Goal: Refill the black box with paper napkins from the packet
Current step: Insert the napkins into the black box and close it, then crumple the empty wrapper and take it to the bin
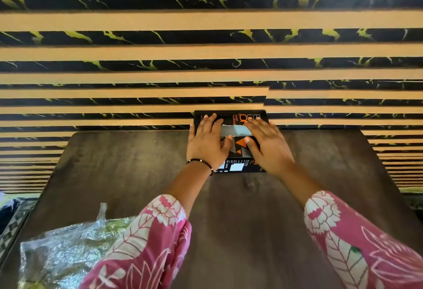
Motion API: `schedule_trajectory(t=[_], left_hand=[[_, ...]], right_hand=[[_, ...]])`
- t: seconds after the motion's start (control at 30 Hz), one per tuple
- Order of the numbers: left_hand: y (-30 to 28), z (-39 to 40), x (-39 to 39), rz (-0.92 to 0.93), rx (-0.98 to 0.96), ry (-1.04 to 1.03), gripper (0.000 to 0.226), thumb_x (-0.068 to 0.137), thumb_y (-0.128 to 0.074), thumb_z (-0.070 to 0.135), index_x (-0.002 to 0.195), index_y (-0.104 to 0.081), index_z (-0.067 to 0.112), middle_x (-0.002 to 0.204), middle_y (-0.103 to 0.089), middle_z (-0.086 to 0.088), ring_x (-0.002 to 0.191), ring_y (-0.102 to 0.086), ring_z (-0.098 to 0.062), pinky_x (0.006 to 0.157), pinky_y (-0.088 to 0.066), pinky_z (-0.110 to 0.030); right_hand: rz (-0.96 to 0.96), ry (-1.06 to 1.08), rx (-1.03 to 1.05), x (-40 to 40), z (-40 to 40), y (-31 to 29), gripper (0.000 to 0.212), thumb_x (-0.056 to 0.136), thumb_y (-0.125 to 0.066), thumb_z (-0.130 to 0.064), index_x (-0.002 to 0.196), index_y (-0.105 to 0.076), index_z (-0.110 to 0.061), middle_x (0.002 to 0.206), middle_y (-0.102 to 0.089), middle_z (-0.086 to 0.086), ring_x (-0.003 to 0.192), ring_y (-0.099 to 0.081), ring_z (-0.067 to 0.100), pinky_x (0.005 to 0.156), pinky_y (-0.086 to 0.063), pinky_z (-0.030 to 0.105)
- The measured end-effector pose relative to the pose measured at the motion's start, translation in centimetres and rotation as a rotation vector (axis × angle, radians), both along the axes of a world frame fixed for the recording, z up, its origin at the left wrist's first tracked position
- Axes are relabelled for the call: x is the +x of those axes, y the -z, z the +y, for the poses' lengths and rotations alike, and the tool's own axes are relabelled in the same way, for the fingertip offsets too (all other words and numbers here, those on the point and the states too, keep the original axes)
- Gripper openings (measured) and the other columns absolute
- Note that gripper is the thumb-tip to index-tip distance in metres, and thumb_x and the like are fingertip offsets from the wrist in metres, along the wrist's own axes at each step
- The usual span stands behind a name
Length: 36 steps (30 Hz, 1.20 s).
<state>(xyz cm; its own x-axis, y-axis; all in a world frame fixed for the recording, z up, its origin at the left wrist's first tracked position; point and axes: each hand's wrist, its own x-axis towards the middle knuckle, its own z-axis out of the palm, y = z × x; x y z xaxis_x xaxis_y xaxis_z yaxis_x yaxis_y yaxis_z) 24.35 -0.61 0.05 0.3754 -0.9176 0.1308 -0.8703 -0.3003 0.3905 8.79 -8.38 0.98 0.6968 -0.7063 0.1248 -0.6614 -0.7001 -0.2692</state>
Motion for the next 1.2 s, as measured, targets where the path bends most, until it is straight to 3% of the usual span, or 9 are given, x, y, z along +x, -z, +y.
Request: schedule_trajectory(t=[0.13,0.27,0.43,0.57,0.67,0.77,0.87,1.03,1.2], left_hand=[[-1.1,1.9,0.1,0.116,-0.082,-0.002,0.048,0.091,-0.046,0.032,0.135,-0.038,0.016,0.152,-0.026,-0.007,0.143,-0.011,-0.025,0.117,-0.008,-0.047],[-1.3,7.9,-1.2,0.214,-0.125,-0.082,0.047,0.09,-0.047,0.029,0.134,-0.04,0.014,0.151,-0.027,-0.01,0.142,-0.014,-0.027,0.117,-0.009,-0.048],[0.0,18.7,-3.7,0.258,-0.05,-0.117,0.057,0.084,-0.038,0.038,0.134,-0.041,0.011,0.15,-0.028,-0.013,0.142,-0.017,-0.031,0.115,-0.015,-0.05],[1.1,26.0,-4.0,0.199,-0.055,-0.181,0.06,0.081,-0.038,0.042,0.127,-0.047,0.005,0.14,-0.041,-0.024,0.132,-0.035,-0.043,0.106,-0.033,-0.056],[1.9,30.6,-3.8,0.17,0.047,-0.346,0.065,0.08,-0.038,0.043,0.13,-0.043,0.003,0.141,-0.038,-0.027,0.132,-0.031,-0.047,0.106,-0.031,-0.059],[2.8,33.4,-4.0,0.19,0.331,-0.559,0.069,0.088,-0.044,0.042,0.143,-0.02,0.01,0.153,-0.013,-0.022,0.141,-0.009,-0.042,0.113,-0.014,-0.055],[3.0,34.4,-4.7,0.213,0.463,-0.639,0.073,0.089,-0.042,0.048,0.144,-0.012,0.012,0.155,-0.006,-0.02,0.141,-0.004,-0.041,0.112,-0.012,-0.059],[3.2,32.8,-6.9,0.2,0.553,-0.432,0.068,0.089,-0.039,0.05,0.142,-0.017,0.014,0.153,-0.01,-0.02,0.14,-0.011,-0.04,0.111,-0.019,-0.056],[3.1,31.0,-9.5,0.09,0.504,0.221,0.056,0.091,-0.037,0.037,0.142,-0.024,0.017,0.151,-0.026,-0.012,0.138,-0.022,-0.033,0.113,-0.02,-0.046]], right_hand=[[-0.086,0.027,0.022,-1.6,4.2,-0.9,0.059,0.09,-0.022,-0.044,0.142,-0.031,-0.017,0.15,-0.035,0.003,0.143,-0.022,0.017,0.117,-0.008,0.035],[-0.181,0.052,0.119,-3.6,11.4,-0.8,0.055,0.087,-0.033,-0.036,0.138,-0.04,-0.016,0.146,-0.042,0.004,0.138,-0.032,0.019,0.115,-0.023,0.038],[-0.227,-0.071,0.312,-5.4,21.6,0.8,0.052,0.084,-0.038,-0.036,0.13,-0.051,-0.016,0.142,-0.047,0.0,0.134,-0.035,0.012,0.112,-0.024,0.024],[-0.158,-0.172,0.438,-5.8,28.1,2.8,0.053,0.083,-0.037,-0.04,0.129,-0.052,-0.02,0.141,-0.048,-0.002,0.131,-0.035,0.008,0.109,-0.021,0.018],[-0.105,-0.233,0.443,-5.5,30.9,3.8,0.053,0.08,-0.037,-0.041,0.126,-0.054,-0.021,0.14,-0.05,-0.001,0.128,-0.042,0.01,0.107,-0.033,0.025],[-0.021,-0.26,0.493,-5.2,31.9,3.7,0.067,0.076,-0.026,-0.05,0.134,-0.045,-0.023,0.148,-0.038,-0.004,0.137,-0.033,0.011,0.11,-0.018,0.017],[0.028,-0.256,0.48,-5.1,32.2,3.3,0.055,0.087,-0.035,-0.043,0.138,-0.038,-0.024,0.152,-0.03,-0.005,0.14,-0.025,0.01,0.107,-0.011,0.013],[0.048,-0.173,0.466,-6.4,31.6,2.4,0.049,0.093,-0.044,-0.029,0.141,-0.033,-0.023,0.154,-0.025,-0.003,0.141,-0.022,0.01,0.112,-0.019,0.021],[0.11,-0.034,0.313,-9.3,30.9,1.7,0.054,0.089,-0.03,-0.033,0.141,-0.033,-0.02,0.153,-0.028,0.002,0.14,-0.026,0.019,0.112,-0.023,0.027]])
